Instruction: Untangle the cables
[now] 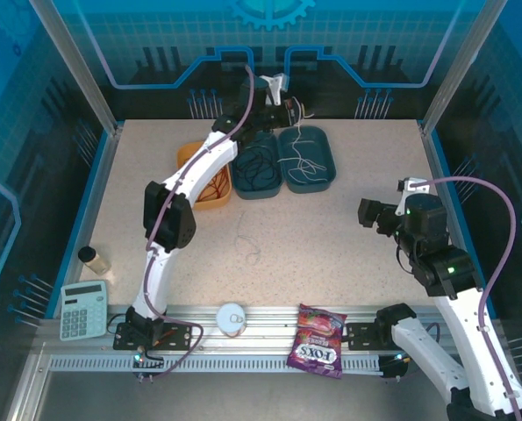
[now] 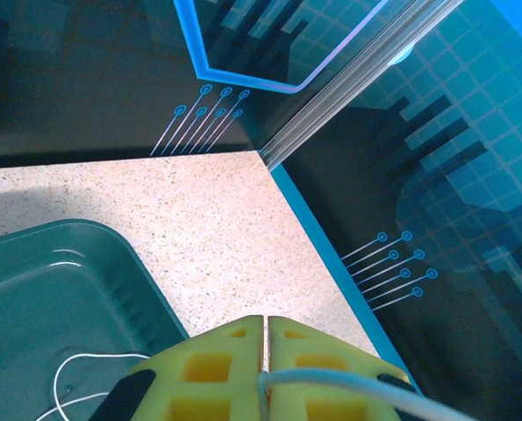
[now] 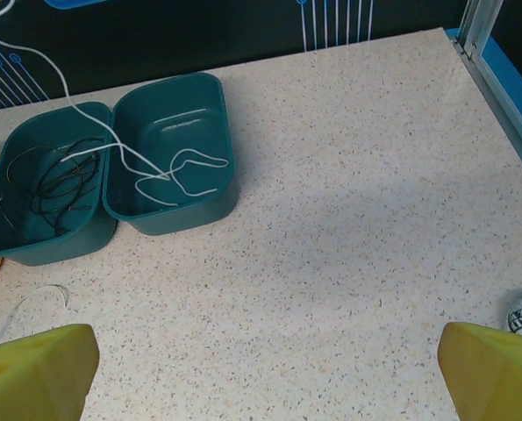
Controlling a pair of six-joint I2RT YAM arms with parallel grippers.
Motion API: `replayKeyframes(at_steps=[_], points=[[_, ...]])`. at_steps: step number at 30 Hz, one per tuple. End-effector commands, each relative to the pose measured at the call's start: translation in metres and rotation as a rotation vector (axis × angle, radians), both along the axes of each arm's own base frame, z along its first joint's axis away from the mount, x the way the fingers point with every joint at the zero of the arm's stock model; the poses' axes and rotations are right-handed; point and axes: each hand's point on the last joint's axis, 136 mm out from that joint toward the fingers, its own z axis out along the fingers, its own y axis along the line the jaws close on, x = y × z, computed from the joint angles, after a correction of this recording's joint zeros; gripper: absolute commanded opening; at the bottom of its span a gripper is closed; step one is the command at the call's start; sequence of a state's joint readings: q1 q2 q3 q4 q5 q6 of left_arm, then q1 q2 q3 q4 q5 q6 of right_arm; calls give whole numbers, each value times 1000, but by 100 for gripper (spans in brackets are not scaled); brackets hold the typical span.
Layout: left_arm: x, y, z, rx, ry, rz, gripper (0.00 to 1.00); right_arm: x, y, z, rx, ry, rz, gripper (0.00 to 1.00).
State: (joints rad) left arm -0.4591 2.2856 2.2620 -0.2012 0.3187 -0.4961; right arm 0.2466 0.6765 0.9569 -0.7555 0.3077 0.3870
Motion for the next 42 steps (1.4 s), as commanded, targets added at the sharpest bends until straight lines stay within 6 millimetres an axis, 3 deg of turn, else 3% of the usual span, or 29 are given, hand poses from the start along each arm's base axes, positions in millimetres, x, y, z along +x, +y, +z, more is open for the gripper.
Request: replayKeyframes(at_steps=[1,13,26,33,42], points=[[2,-11,-1,-6,-15,-36,0,-8,-7,-14,5,49,-35,100],[10,-23,-49,69,33,-48,0,-8,-6,-14,30,48,-46,100],[9,-49,-131,180,153,-52,0,-1,-2,-24,33,101,-43,100],[27,-21,-166,337,158,86,0,2,5,-30,57,118,-15,100],[27,0,-191,458,194,152,8,5,11,-33,74,134,3,100]])
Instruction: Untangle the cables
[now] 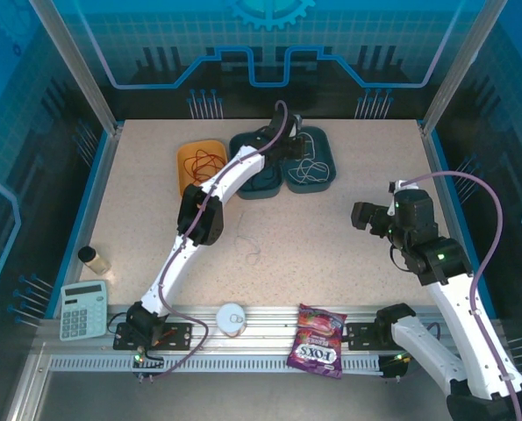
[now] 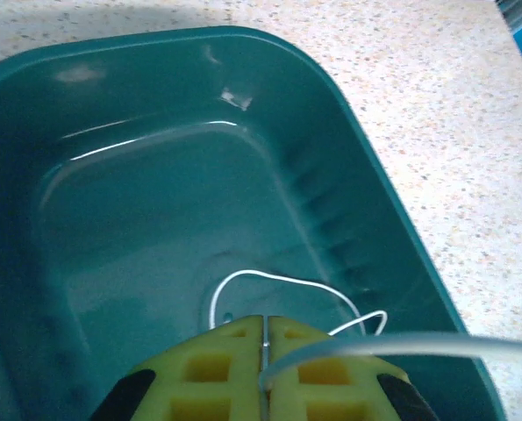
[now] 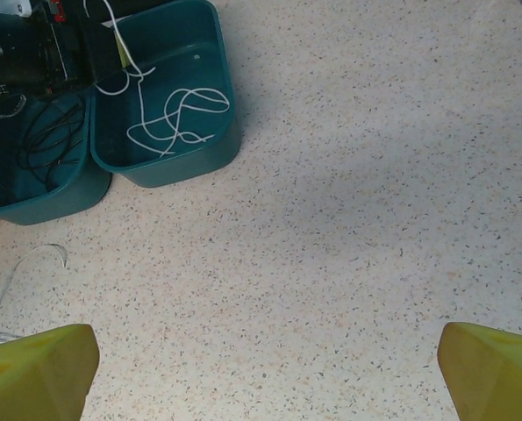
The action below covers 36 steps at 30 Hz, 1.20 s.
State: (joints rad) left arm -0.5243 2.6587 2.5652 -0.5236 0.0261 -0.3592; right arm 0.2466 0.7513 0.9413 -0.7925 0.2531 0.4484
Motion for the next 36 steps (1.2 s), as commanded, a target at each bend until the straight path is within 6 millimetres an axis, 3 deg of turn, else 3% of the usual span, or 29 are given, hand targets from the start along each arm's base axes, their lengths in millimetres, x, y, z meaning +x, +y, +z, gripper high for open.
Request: replayKeyframes(at_steps=[1,3,6,7,14,21,25,33,36], points=[[1,9,-9,63,6,16,10,1,0,-2,25,2,-7,100],[0,8,-9,55,12,14,21,1,1,-1,28,-1,-5,100],[-1,6,-6,44,14,6,47,0,1,0,30,-5,-7,100],[-2,6,-4,40,16,3,51,-1,0,0,29,-4,-8,100],[-6,2,17,10,-1,-12,59,-2,-1,-2,26,-1,-11,100],[-12,17,51,53,-39,12,60,-1,0,-1,27,-3,-7,100],[-25,25,78,58,-58,4,64,0,3,1,35,-6,7,100],[-68,47,157,-19,-186,3,83,4,19,2,75,-11,64,100],[-89,62,180,-36,-234,15,96,8,30,2,78,-6,103,100]])
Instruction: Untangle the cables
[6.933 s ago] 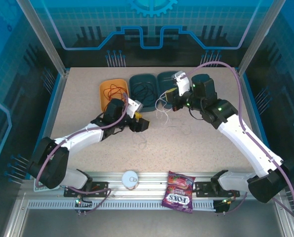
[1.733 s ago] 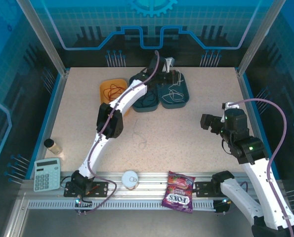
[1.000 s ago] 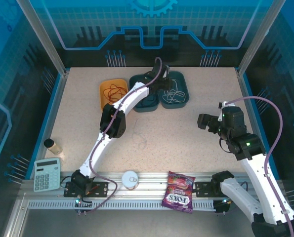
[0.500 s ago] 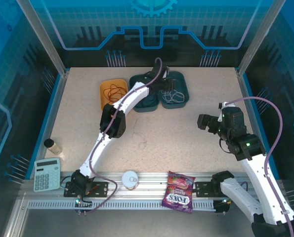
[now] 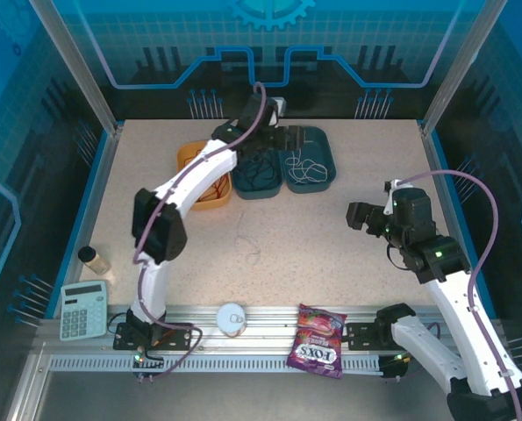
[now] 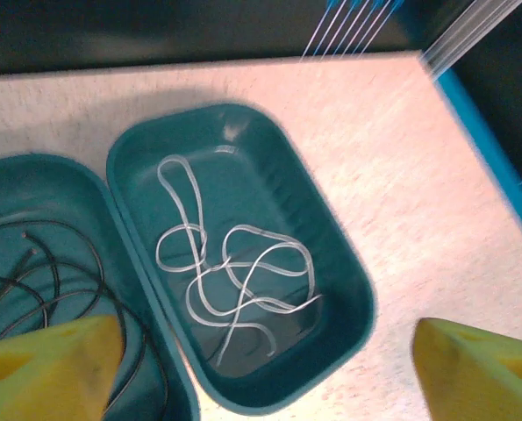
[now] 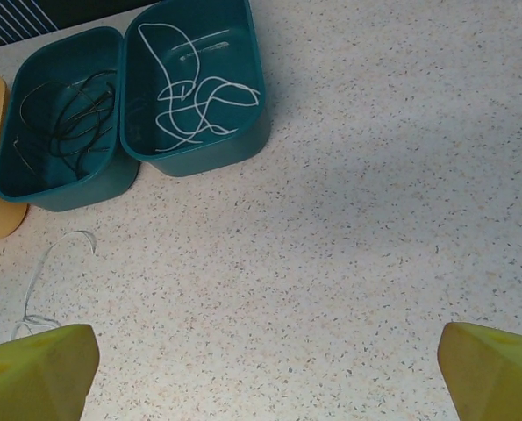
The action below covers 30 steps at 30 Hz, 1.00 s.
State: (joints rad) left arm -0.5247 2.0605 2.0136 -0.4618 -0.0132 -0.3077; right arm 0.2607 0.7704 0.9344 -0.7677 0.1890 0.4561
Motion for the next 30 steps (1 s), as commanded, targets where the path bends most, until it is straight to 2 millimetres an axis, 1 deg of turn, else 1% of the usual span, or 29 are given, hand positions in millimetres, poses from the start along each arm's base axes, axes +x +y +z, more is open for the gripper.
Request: replayKeyframes(at_steps=[1,5,8,11,14,18,20,23,27,28,30], points=[[-16,14,44,-41,-120,20,99,6,19,5,31,-15,56,100],[-43,43,60,-45,-178,80,99,11,43,4,-1,-13,126,99],[-62,71,56,-75,-178,155,99,15,67,2,-28,-4,191,98],[-83,104,45,-155,-153,239,99,21,93,-5,-42,18,262,97],[-105,138,32,-213,-157,333,99,25,121,-18,-61,62,334,95],[-134,187,12,-169,-149,467,99,26,161,-37,-104,115,435,95],[-150,207,2,-131,-140,519,99,25,180,-48,-117,145,479,95],[-177,230,-16,-90,-126,569,99,25,205,-70,-135,217,530,94],[-216,254,-43,-72,-107,626,99,21,242,-101,-171,318,627,83],[-225,262,-48,-71,-105,653,99,19,250,-106,-185,332,647,81],[-242,277,-58,-70,-109,714,99,19,264,-123,-240,381,673,77]])
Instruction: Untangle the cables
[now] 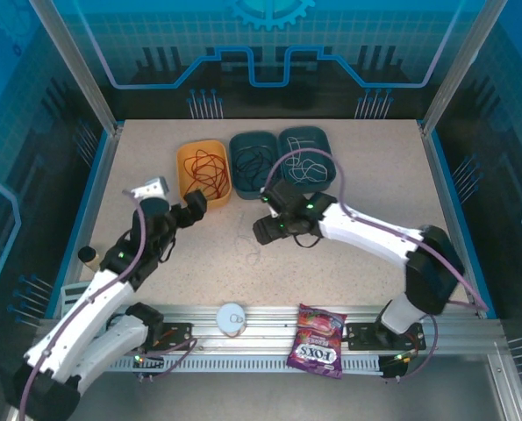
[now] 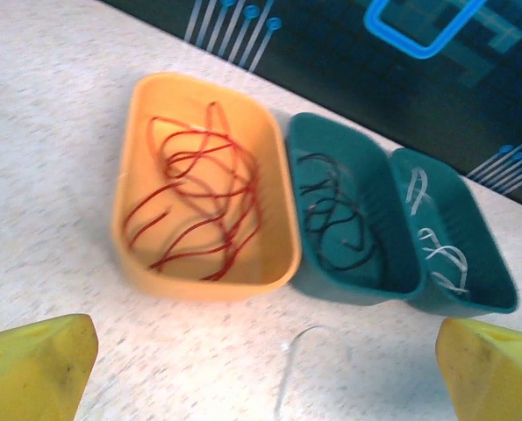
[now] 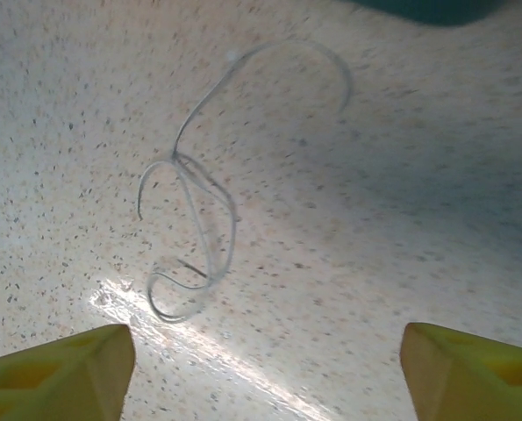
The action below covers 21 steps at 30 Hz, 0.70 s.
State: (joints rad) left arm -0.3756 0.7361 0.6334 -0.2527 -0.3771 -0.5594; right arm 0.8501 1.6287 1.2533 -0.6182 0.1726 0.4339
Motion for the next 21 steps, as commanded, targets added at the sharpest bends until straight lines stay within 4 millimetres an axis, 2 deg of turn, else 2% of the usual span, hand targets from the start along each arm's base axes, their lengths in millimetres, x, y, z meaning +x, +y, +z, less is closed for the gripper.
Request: replayKeyframes(at_steps=[1,5,12,21], points=[[-27,35,-27,17,47,152,99,-8,25,-15,-60,52,78,73],[-44,50,-28,-20,-15,211,99,-3,42,-38,-172,71,126,61],[-48,59,-19,-39,-88,249,99,6,55,-63,-257,92,153,41],[-42,56,-31,-24,-53,248,99,7,61,-85,-295,124,173,32]])
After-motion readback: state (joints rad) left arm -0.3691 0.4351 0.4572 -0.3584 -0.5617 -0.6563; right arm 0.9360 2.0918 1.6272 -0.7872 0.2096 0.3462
